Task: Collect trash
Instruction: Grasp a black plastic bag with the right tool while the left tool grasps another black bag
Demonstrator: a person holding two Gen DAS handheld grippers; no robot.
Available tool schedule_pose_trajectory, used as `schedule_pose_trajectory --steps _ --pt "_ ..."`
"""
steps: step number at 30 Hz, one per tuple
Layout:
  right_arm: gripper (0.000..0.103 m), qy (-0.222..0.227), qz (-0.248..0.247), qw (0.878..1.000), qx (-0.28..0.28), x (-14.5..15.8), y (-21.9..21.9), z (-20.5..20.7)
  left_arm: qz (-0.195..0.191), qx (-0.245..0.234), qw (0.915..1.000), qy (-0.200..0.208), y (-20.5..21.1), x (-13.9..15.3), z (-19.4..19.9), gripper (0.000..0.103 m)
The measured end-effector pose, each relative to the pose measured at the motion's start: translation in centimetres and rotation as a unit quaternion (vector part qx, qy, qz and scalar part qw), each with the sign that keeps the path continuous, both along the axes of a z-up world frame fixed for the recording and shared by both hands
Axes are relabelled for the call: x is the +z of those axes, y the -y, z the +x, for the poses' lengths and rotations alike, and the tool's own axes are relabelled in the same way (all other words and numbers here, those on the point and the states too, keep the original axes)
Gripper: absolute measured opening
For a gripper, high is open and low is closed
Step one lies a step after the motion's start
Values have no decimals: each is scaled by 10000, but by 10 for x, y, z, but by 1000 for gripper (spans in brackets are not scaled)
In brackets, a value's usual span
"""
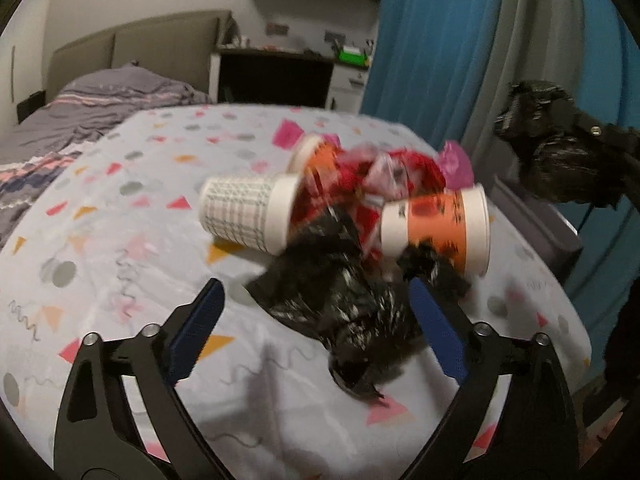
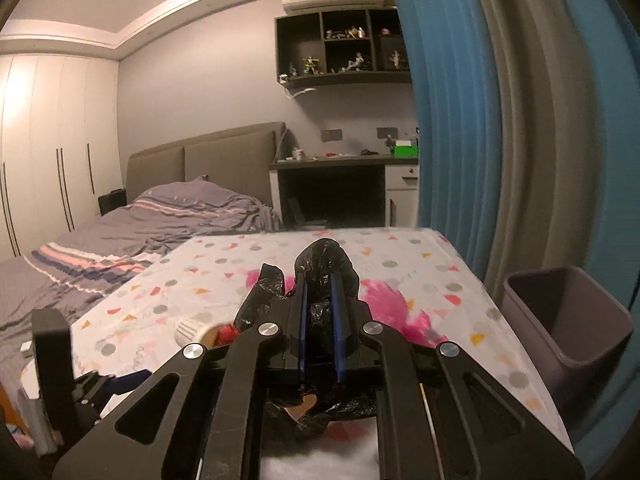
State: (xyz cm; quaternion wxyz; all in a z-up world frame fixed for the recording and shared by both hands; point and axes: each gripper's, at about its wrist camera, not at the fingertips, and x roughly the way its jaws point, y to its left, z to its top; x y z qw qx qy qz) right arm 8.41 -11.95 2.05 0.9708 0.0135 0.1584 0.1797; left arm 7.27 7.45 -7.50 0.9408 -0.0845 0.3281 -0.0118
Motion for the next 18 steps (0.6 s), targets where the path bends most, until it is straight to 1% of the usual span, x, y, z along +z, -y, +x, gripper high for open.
schedule_pose_trajectory --steps 4,6,7,9,11,14,18 --pt "11 -106 7 9999 -116 -7 11 0 -71 -208 9993 -310 6 -11 6 77" --pt "11 -157 37 9998 -151 -10 15 -1 -46 -310 9984 -470 11 -16 8 68" --pt "11 -180 57 9997 -168 -11 18 -1 -76 -371 9979 -519 12 -17 8 65" --pt "11 -206 76 9996 -189 -13 20 -3 -197 -495 9970 -558 15 -18 6 46" --pt "11 -242 93 9995 -199 -15 23 -4 -264 -577 9964 -565 17 -17 4 35" --pt "11 -323 105 9992 -187 -21 25 -7 -211 -573 9969 -498 18 -14 -1 29" --pt "11 -455 85 9988 -134 -31 25 -8 -252 -533 9976 -368 13 -5 -13 27"
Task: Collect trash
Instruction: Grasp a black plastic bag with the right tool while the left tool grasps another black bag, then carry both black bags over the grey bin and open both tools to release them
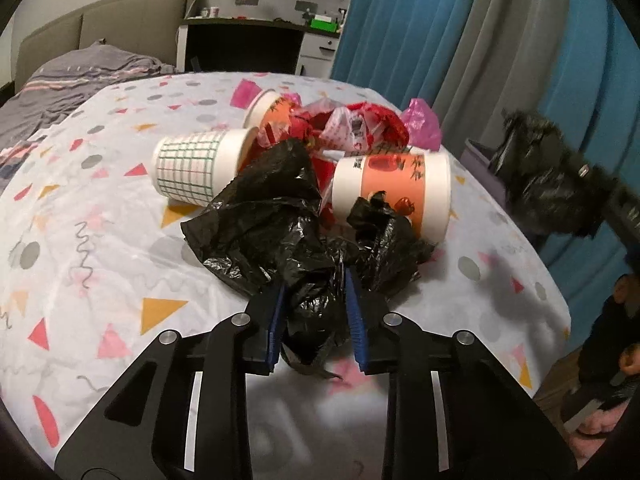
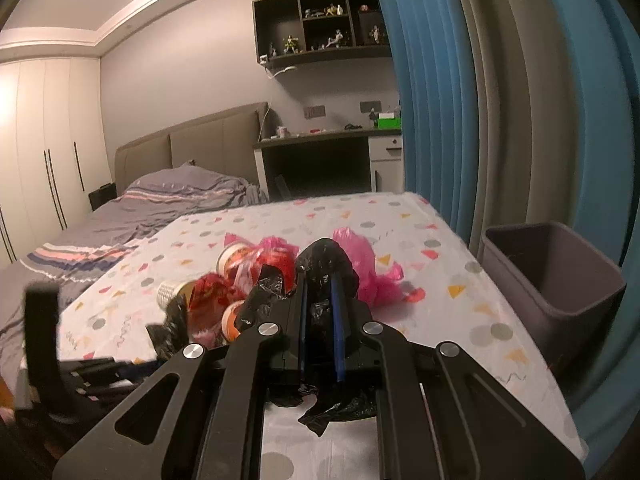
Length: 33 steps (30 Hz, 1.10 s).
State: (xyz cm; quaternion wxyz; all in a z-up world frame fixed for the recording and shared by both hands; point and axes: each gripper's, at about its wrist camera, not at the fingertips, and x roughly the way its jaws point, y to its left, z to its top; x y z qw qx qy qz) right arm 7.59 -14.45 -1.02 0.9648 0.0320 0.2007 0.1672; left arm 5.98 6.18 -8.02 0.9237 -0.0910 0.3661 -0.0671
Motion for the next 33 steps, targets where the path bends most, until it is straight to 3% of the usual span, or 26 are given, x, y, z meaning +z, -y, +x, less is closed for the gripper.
schedule_pose_trajectory --steps 10,17,33 --pt "11 -377 -56 9990 214 -27 -11 -2 -173 349 9983 426 -24 32 -27 26" --pt "11 -306 -71 9994 161 -26 -6 -7 -222 527 9953 782 -31 57 -37 26" --pt "11 7 148 9994 -301 -7 45 -13 -13 85 9933 1150 26 83 -9 26"
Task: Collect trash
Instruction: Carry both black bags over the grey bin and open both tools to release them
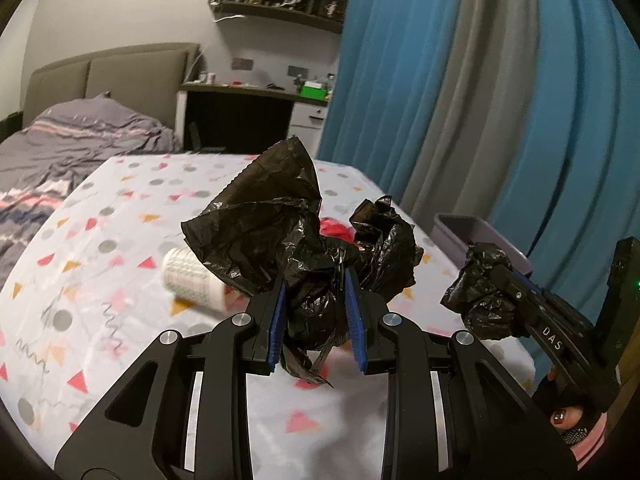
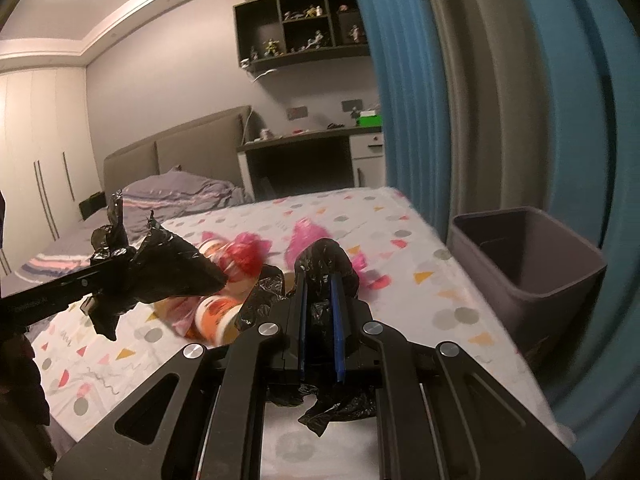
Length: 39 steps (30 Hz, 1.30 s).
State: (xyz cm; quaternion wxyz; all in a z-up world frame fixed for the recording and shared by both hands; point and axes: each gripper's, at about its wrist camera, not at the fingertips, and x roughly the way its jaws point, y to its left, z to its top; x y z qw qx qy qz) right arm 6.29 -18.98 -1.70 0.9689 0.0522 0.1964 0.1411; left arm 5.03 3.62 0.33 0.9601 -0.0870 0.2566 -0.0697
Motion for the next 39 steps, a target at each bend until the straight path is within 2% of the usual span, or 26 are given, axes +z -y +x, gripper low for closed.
schedule_pose_trajectory --steps 7,15,20,23,32,39 --pt "12 272 23 9986 -449 16 41 8 78 -524 9983 256 59 19 25 26" --pt "12 555 -151 9920 -1124 31 97 31 -55 -1125 9927 442 137 30 69 26" --pt "12 700 -211 9857 -1518 37 133 49 22 -1253 9906 555 179 30 102 27" --pt "11 735 -174 9820 -1729 39 154 61 228 -1280 9894 640 205 27 118 27" --pt "11 711 -281 9776 -1962 33 181 91 46 -1564 9864 506 252 16 166 27" --pt "11 571 -278 9751 -2125 24 190 106 182 -1690 9850 309 283 -2 189 27"
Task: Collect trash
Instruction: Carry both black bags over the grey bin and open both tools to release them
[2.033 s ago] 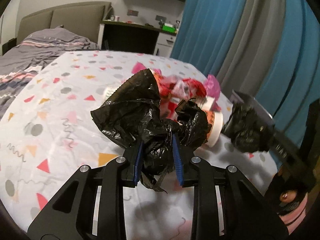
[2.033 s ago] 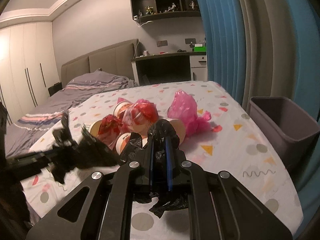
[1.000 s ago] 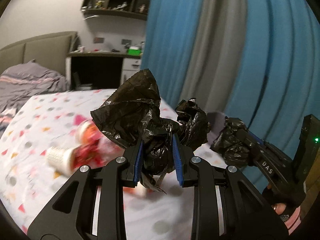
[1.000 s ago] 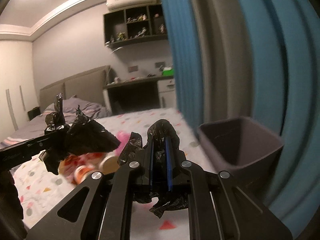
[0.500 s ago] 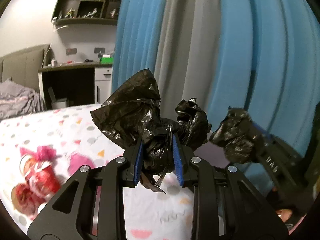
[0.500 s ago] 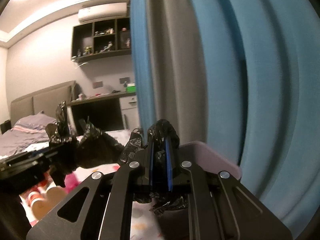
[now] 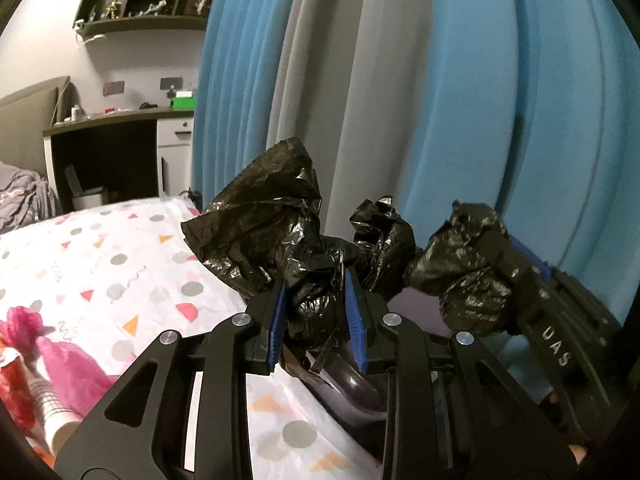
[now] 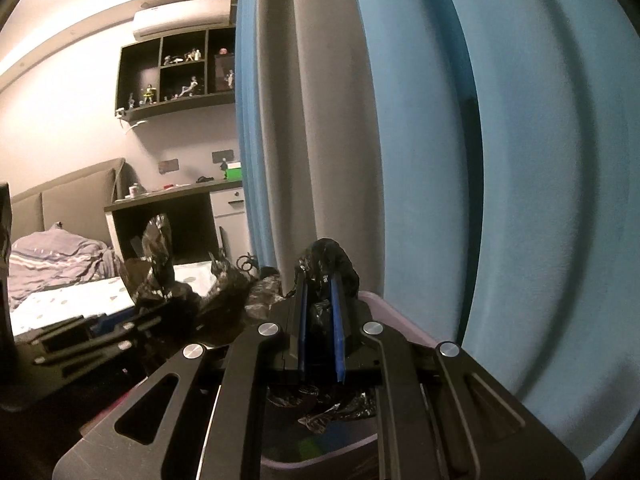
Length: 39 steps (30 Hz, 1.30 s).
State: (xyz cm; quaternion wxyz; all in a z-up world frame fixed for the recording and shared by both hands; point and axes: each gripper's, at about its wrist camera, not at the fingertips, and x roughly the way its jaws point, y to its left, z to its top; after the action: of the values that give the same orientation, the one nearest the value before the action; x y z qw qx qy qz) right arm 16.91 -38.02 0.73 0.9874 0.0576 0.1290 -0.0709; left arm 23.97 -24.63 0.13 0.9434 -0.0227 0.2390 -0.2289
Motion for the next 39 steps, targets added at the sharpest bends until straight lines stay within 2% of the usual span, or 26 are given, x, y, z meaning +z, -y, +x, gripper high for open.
schedule_pose_trajectory --steps 5,13,28,34,37,39 --pt "11 -43 39 9999 -100 -3 6 9 207 -55 9997 -73 13 -11 8 27" --pt "11 -197 54 9997 -117 -9 4 24 211 -90 9994 -273 23 -21 14 27" --pt "12 -549 252 9981 -144 -24 16 54 200 -475 9967 -632 39 -46 37 29" --pt "20 -667 313 9972 -154 -30 23 62 154 -642 9945 -813 42 -58 45 34" --pt "29 -675 249 9973 -154 -30 22 64 140 -647 9944 -827 42 -61 49 51" --pt "38 -651 232 9974 -183 -30 23 63 152 -552 9953 -784 39 -61 49 69"
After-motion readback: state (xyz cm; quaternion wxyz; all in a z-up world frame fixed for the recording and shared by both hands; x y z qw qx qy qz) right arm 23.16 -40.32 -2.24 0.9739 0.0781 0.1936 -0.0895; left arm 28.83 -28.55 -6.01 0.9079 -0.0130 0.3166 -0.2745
